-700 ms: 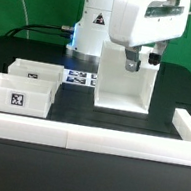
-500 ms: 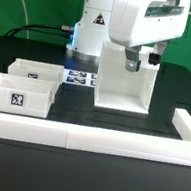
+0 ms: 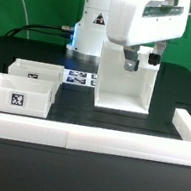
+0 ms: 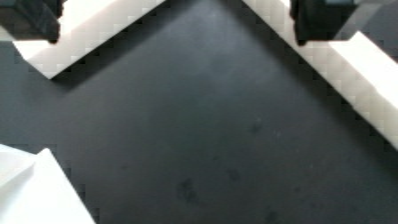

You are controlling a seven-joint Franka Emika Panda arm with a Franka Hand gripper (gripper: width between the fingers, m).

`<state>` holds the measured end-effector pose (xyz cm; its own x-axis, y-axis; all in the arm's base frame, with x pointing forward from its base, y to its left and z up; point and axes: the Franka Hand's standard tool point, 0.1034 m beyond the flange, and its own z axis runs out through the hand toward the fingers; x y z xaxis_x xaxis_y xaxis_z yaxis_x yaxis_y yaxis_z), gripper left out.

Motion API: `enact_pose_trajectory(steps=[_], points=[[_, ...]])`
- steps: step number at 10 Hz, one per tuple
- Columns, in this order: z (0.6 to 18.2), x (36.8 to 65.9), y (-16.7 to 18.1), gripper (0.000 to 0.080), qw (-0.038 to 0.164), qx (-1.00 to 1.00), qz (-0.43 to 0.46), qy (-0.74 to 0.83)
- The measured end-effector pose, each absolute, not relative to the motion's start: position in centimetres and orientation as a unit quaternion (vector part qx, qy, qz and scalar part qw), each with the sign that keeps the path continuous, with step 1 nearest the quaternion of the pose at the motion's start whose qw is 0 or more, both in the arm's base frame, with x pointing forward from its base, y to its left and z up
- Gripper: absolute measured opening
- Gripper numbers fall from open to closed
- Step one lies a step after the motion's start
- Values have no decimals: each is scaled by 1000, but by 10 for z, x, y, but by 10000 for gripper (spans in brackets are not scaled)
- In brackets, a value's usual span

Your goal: Assemble drawer

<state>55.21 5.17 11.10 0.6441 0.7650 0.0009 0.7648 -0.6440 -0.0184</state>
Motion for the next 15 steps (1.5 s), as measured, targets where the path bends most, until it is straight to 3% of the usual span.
enact_pose_trajectory(steps=[5,11,15], points=[[125,485,74,649,0,-966,10,-258],[126,477,75,649,-1,-974,10,-225],[124,436,89,649,-10,-998,18,-53]])
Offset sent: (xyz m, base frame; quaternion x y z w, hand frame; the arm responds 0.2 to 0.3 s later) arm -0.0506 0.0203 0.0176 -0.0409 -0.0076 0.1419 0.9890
